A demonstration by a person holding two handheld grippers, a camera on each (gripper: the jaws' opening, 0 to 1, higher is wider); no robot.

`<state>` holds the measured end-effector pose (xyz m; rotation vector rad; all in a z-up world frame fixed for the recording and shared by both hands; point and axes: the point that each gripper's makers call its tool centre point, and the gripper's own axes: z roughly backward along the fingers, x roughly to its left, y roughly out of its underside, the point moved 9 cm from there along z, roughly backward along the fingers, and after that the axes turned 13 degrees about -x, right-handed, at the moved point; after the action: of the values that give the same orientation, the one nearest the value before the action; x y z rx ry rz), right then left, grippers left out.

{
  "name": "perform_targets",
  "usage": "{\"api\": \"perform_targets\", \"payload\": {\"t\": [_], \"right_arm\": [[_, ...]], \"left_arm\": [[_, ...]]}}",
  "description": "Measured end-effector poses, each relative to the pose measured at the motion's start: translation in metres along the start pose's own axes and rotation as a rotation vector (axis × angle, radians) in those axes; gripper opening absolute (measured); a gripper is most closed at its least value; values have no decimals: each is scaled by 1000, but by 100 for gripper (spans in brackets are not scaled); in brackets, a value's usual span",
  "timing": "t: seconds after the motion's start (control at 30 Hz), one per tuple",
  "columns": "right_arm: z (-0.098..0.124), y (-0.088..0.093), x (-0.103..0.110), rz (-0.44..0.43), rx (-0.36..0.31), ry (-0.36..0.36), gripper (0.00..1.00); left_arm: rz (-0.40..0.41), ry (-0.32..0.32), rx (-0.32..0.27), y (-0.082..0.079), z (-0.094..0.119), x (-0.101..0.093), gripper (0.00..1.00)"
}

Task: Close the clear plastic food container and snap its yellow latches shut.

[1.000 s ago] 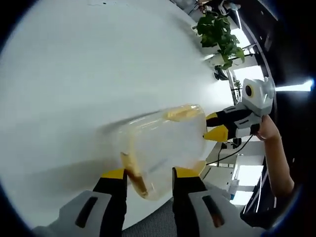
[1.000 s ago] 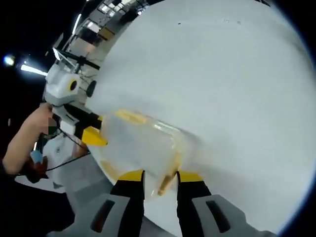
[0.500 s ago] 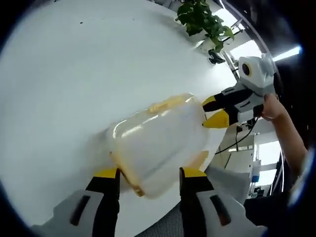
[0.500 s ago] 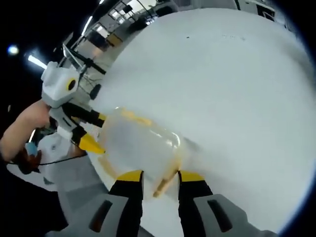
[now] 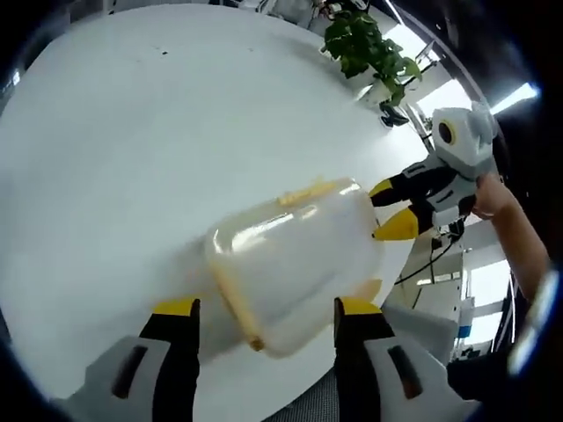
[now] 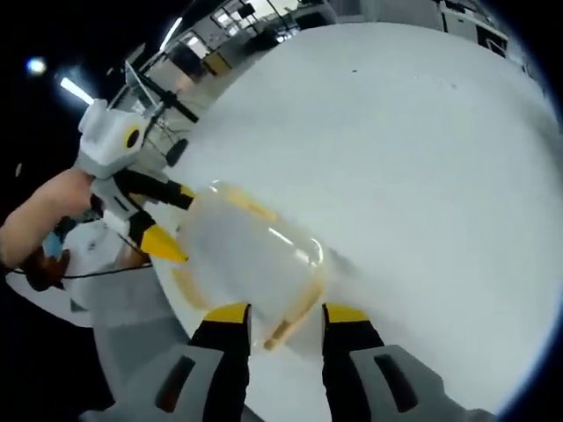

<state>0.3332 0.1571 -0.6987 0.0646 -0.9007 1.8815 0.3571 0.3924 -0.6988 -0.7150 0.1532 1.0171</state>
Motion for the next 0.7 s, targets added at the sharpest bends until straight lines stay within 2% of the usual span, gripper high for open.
{"api": "perform_targets", "payload": {"t": [0.13,0.2,0.3,0.37,0.47,0.57,0.6,0.67,0.7], "right_arm": [[3,-8,7,57,4,-16,31],[6,-13,7,92,10,-11,31],[9,-23,7,124,-8,-4,32],[12,-28,9,142,-9,-7,32],[15,-32,11,226,13,-22,33],[17,-34,14,290,16,-10,35],[17,-34,18,314,12,-23,35],[16,-33,21,338,11,-35,36],[15,-33,23,352,16,-37,36]], "left_arm": [[-186,-29,14,-15,10,-1,62],[-230,-38,5,-20,12,-3,62],[-334,-40,41,-24,13,-7,62],[-381,-30,44,-26,11,-10,62],[-396,-21,58,-27,12,-15,60],[-512,0,56,-31,11,-18,59],[-544,20,48,-32,10,-22,60],[-573,55,7,-34,9,-28,63],[-570,55,4,-34,10,-29,63]]}}
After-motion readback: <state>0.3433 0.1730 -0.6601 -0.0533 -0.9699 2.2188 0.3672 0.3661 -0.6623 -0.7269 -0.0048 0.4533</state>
